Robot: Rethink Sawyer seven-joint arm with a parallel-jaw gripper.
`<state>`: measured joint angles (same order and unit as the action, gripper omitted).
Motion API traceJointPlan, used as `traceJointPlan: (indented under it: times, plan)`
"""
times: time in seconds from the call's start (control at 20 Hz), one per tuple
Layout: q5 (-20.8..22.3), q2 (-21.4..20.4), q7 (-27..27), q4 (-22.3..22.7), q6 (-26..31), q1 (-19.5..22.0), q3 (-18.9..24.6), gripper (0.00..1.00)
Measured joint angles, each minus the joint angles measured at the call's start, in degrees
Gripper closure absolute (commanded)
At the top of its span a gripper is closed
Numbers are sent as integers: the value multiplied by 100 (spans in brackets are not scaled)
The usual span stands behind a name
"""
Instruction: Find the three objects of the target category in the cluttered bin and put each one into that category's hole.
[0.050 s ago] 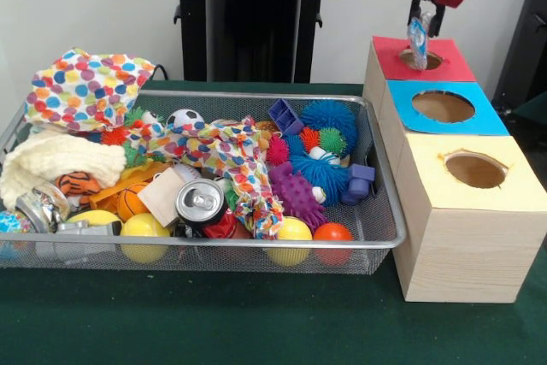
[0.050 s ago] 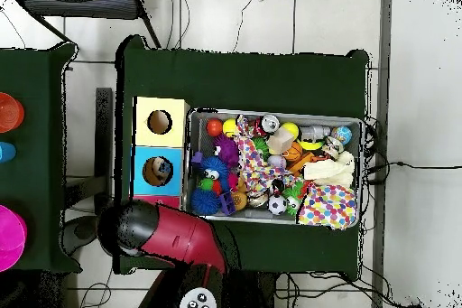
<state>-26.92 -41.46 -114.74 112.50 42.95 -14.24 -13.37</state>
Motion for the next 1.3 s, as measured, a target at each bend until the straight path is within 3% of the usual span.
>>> traceJointPlan:
  times: [0.4, 0.65, 1.3]
  plan:
    - [-11, 20, -1, -156, 86, -108, -2, 100]
    - [-11, 67, -36, -482, 333, -152, -45, 100]
    - [-11, 557, -267, -1791, 407, -171, -151, 100]
